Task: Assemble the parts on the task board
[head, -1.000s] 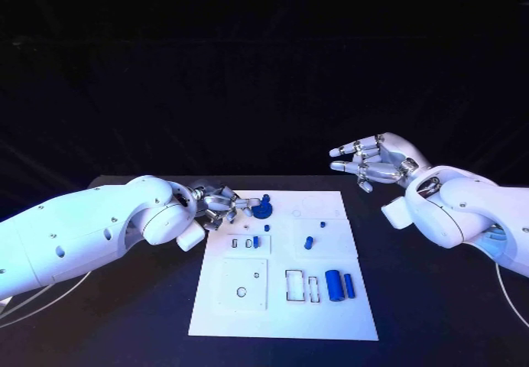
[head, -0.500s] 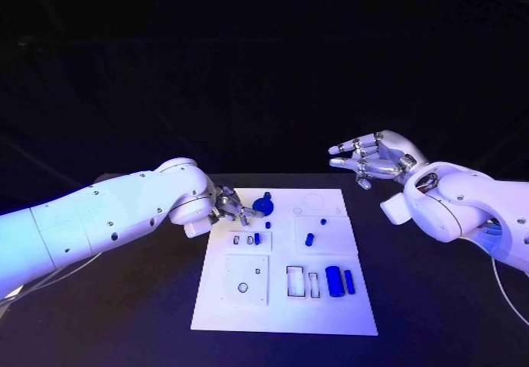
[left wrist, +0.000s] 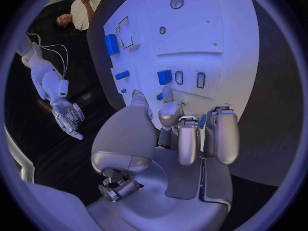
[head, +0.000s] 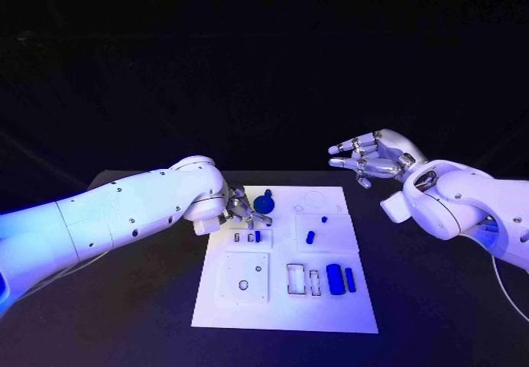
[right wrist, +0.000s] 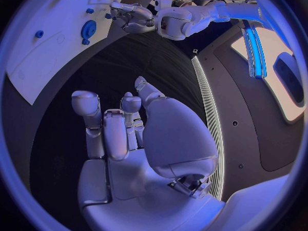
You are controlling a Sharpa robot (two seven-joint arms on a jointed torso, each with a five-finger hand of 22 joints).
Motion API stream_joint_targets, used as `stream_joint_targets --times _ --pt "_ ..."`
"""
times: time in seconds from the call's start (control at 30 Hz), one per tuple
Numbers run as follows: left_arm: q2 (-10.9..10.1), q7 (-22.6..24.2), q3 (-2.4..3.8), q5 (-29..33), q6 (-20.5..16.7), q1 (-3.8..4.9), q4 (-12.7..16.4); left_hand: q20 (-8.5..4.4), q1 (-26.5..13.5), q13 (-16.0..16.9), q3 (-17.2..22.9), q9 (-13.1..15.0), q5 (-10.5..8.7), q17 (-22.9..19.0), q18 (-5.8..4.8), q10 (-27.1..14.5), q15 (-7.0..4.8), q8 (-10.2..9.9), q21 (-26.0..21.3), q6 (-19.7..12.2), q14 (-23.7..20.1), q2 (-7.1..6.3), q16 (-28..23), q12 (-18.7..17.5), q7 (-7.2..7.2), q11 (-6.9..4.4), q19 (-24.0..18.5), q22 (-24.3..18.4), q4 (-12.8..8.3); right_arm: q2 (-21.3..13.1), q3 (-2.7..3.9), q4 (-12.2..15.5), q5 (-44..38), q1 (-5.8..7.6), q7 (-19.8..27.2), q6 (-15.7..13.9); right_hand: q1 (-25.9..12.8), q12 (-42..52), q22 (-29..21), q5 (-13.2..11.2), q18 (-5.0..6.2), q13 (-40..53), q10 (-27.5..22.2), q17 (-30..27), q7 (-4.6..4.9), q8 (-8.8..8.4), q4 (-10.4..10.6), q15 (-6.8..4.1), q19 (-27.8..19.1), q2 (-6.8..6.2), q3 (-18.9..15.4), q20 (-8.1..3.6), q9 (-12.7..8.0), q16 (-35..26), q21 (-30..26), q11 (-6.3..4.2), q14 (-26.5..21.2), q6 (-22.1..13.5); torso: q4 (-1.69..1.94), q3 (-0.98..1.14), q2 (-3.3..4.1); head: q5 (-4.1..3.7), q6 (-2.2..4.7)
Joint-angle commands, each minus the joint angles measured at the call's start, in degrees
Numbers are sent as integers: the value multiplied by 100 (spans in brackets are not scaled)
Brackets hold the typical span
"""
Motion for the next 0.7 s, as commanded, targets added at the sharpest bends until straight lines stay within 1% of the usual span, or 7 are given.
stream_joint_targets --times 0.03,0.07,0.13,0.23,0.4,0.5,0.7 --pt "76 -177 -9 -120 341 1 -56 -52 44 26 -5 19 -23 1507 -46 60 -40 33 43 -35 581 28 14 40 -6 4 257 524 -22 26 -1 -9 -234 -4 -10 187 -83 -34 -13 10 88 -8 -12 11 5 -23 12 -31 13 1 -20 1 -9 -8 -27 12 218 -38 -4 2 4 14 -10" --pt "97 -171 -14 -140 355 -2 -79 -52 50 39 -5 28 -23 1507 -48 67 -40 40 48 -38 581 32 14 51 -7 3 259 532 -22 33 -2 -10 -262 -5 -12 199 -90 -40 -21 12 89 -15 -16 11 6 -26 15 -30 11 3 -24 1 -10 -9 -32 12 219 -43 -1 4 1 20 -18" --pt "131 -164 -22 -178 381 -6 -120 -52 51 41 -5 29 -23 1507 -48 68 -41 41 49 -38 581 33 14 52 -7 3 260 533 -22 43 -3 -8 -300 -6 -15 217 -92 -43 -23 13 89 -17 -18 11 6 -27 17 -30 11 3 -26 1 -10 -9 -34 13 219 -45 -13 3 14 32 -33" --pt "165 -165 -28 -213 444 -10 -168 -54 77 53 -7 63 -22 1507 -49 74 -43 67 53 -51 581 52 14 64 -11 0 259 539 -23 48 -4 -6 -335 -7 -22 232 -101 -50 -32 15 90 -24 -23 10 7 -30 21 -29 9 5 -32 2 -11 -12 -41 14 219 -52 -3 1 6 38 -53" --pt "176 -174 -32 -252 505 -12 -190 -57 121 68 -6 101 -22 1507 -51 80 -45 95 61 -68 581 75 14 76 -14 -3 261 551 -30 50 -5 -7 -353 -8 -32 232 -101 -50 -32 15 90 -24 -23 10 7 -30 21 -29 9 5 -32 2 -11 -12 -41 14 219 -52 5 3 3 37 -75" --pt "175 -182 -32 -265 530 -12 -188 -57 139 72 -5 115 -22 1507 -51 81 -46 105 64 -75 581 82 14 79 -15 -4 262 556 -32 56 -6 -15 -357 -9 -39 231 -101 -50 -32 15 90 -24 -23 10 7 -30 21 -29 9 5 -32 2 -11 -12 -41 14 219 -52 3 1 7 33 -77" --pt "174 -187 -32 -278 557 -12 -181 -59 172 108 -4 145 -22 1507 -57 100 -48 128 84 -83 581 103 14 109 -19 -7 270 585 -32 69 -9 -32 -360 -16 -45 230 -106 -43 -30 22 90 -18 -20 9 8 -33 26 -28 12 14 -35 3 -11 -14 -41 15 220 -57 1 3 5 40 -94"
